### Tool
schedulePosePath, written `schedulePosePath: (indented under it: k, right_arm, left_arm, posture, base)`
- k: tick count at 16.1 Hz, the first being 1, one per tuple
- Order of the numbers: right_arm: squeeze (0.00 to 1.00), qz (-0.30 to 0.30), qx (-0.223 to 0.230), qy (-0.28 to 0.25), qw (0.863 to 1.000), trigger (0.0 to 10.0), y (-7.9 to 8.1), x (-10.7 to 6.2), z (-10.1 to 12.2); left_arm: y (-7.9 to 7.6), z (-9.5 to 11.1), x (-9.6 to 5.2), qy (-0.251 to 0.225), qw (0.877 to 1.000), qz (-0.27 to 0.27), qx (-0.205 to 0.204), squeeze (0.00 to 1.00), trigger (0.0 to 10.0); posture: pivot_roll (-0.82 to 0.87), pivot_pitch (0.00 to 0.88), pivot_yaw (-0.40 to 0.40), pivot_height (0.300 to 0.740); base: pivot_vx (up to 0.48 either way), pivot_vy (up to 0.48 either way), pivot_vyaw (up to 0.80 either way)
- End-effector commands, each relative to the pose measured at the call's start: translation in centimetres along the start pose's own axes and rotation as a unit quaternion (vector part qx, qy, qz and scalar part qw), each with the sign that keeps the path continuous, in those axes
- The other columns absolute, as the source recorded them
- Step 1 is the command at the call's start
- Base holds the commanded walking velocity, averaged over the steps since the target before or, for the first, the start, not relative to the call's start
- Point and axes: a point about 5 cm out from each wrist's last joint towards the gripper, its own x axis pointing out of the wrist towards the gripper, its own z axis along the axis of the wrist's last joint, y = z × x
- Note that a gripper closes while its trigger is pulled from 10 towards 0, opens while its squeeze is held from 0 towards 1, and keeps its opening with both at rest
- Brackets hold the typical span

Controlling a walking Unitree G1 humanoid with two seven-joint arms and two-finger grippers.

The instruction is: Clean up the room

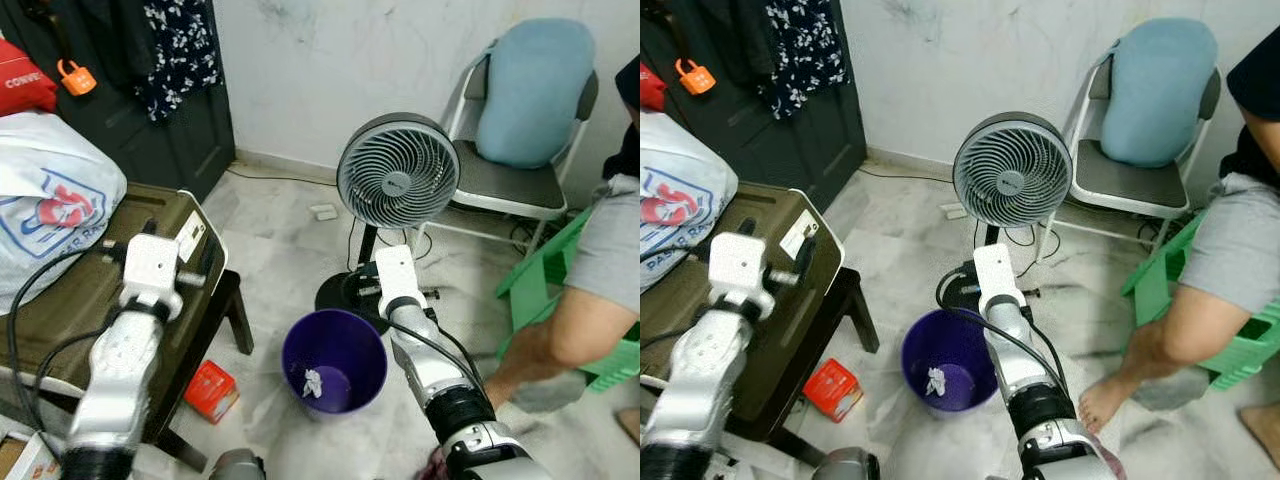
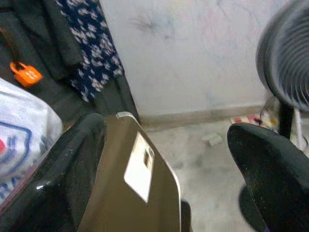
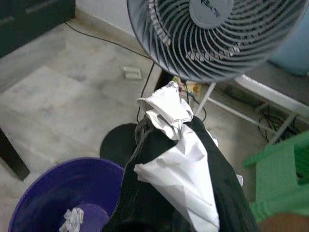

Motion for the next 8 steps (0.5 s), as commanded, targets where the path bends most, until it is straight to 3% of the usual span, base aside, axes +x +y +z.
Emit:
schedulePosePath:
  k: [1,8]
  right_arm:
    - [0.0,-0.006,-0.001,0.003,1.0,10.0,0.2,0.0,0.1]
    - [0.0,-0.038,0.021,0.018,0.999,10.0,0.4,-0.4,-0.7]
  left_arm:
    - [0.2,0.1,-1.0,0.003,1.0,-0.018,0.001,0.0,10.0]
    - [-2.1,0.9,-6.4,0.017,0.992,-0.127,0.014,0.0,10.0]
  posture:
    - [0.16,0.083,-0.004,0.74]
    - [0.22,0.183,0.056,0.74]
  base:
    - [0.0,0.0,0.0]
    - [0.0,0.0,0.0]
